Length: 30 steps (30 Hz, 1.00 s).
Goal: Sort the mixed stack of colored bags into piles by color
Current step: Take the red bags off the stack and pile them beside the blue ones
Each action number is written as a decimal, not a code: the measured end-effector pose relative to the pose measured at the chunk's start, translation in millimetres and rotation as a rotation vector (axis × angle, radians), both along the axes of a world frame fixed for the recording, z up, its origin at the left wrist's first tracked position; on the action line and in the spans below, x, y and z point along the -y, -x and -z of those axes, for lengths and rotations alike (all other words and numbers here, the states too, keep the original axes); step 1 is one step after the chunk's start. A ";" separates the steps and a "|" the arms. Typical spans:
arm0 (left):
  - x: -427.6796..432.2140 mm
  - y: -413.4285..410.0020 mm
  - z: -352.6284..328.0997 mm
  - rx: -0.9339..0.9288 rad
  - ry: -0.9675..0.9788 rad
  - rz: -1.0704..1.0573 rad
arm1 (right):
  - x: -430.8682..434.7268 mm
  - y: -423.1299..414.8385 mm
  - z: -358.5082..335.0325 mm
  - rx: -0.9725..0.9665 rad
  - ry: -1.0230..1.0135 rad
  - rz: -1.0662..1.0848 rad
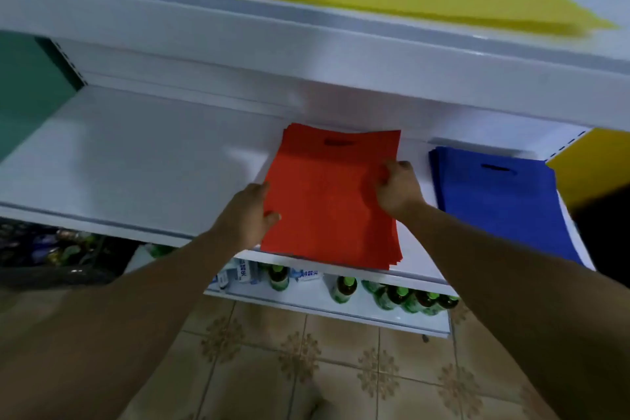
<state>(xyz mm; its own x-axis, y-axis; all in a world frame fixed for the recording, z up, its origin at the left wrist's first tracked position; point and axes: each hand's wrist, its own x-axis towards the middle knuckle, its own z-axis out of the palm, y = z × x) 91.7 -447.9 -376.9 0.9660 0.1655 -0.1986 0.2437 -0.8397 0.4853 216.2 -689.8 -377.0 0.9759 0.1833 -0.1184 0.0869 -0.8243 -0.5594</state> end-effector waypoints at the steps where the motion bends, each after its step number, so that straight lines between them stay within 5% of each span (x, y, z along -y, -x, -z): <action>1: 1.6 -4.2 8.4 -0.017 0.005 -0.009 | 2.4 -5.9 6.3 -0.014 0.006 -0.021; 9: 21.8 -1.7 42.0 -0.277 -0.082 0.051 | 21.2 -20.8 51.2 -0.253 0.106 -0.041; 21: 20.1 10.6 45.8 -0.228 -0.069 0.057 | 24.9 1.8 49.1 -0.218 0.113 -0.073; 30: 16.2 45.5 -33.0 -0.159 -0.002 0.109 | 19.0 53.5 -39.7 -0.102 0.224 -0.121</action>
